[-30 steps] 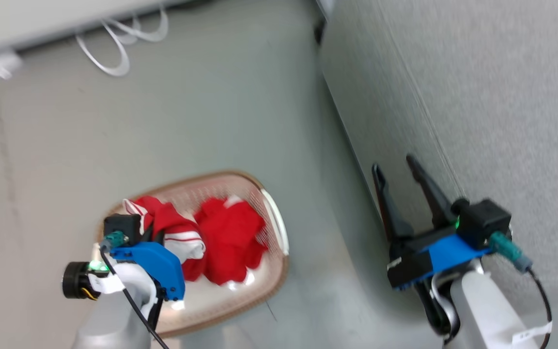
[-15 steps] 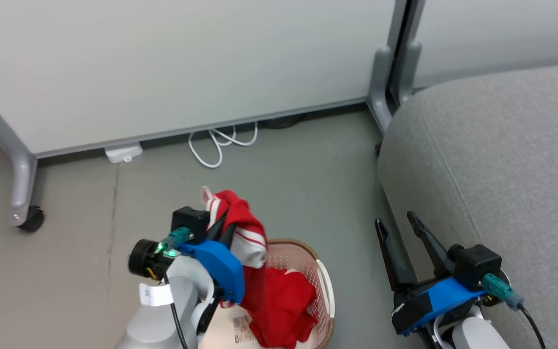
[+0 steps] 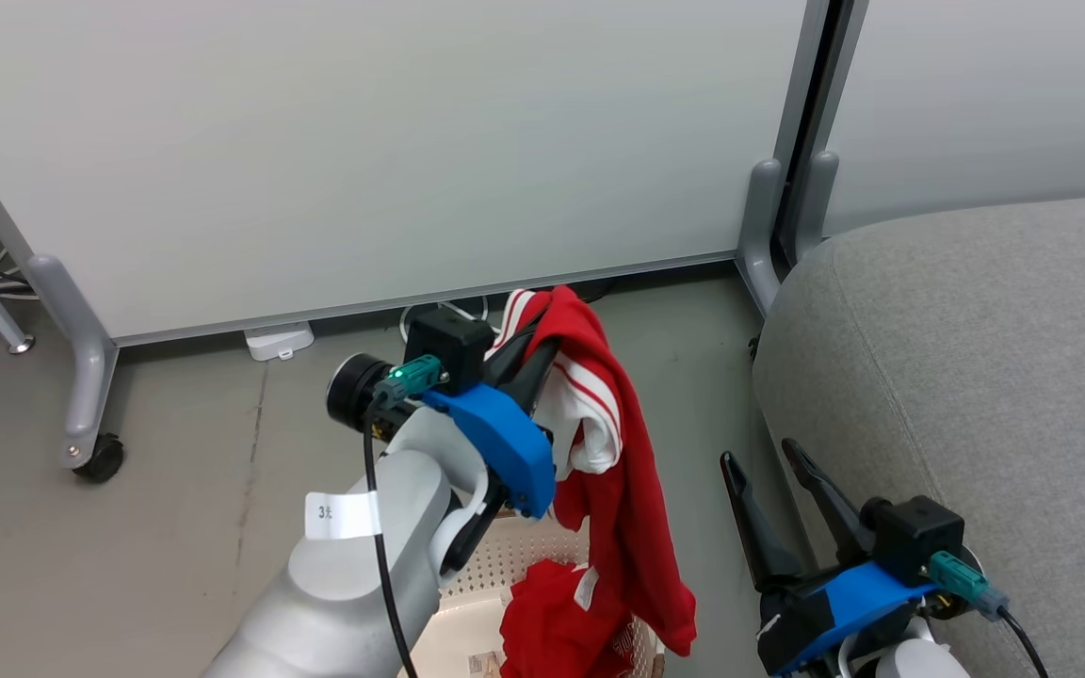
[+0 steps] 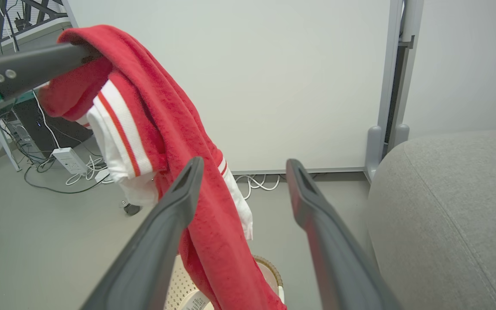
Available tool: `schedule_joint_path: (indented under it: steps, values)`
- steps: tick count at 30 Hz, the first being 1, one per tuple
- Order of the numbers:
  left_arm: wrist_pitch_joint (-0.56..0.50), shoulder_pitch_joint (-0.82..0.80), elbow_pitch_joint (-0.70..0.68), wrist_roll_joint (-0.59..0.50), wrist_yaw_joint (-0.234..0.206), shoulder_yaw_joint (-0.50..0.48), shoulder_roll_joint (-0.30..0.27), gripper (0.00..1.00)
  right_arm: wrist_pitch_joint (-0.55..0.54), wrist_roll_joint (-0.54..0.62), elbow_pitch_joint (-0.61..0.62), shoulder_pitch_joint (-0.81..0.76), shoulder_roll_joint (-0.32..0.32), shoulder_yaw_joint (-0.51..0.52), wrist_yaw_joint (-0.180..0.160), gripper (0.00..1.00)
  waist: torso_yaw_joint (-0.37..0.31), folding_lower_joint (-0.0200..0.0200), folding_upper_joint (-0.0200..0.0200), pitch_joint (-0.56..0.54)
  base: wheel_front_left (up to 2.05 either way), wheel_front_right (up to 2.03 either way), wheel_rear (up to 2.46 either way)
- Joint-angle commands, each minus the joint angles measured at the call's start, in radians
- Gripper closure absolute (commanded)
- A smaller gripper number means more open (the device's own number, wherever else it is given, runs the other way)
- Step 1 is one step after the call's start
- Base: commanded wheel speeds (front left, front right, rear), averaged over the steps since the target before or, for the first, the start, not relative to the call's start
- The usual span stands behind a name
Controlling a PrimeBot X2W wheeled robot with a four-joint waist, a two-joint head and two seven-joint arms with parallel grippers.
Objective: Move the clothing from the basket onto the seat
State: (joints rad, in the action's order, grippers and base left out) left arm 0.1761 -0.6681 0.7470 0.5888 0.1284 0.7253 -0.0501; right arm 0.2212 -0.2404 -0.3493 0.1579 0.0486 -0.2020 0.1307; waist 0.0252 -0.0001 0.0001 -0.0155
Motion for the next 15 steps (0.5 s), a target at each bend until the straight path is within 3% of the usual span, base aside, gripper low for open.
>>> schedule_joint_path:
  steps: [1,15]
  values:
    - [-0.004,-0.019,-0.013,0.011,-0.008,0.013,-0.001,1.0,-0.004,-0.006,0.005,-0.016,0.003,-0.001,0.0,0.0,-0.001,0.0001,-0.0001,-0.003,0.0,0.0,0.0]
    - [-0.011,-0.078,-0.064,0.11,-0.051,0.131,-0.001,1.0,-0.018,0.001,0.015,-0.024,0.003,-0.003,0.0,0.0,-0.006,0.0001,-0.0001,-0.019,0.0,0.0,0.0]
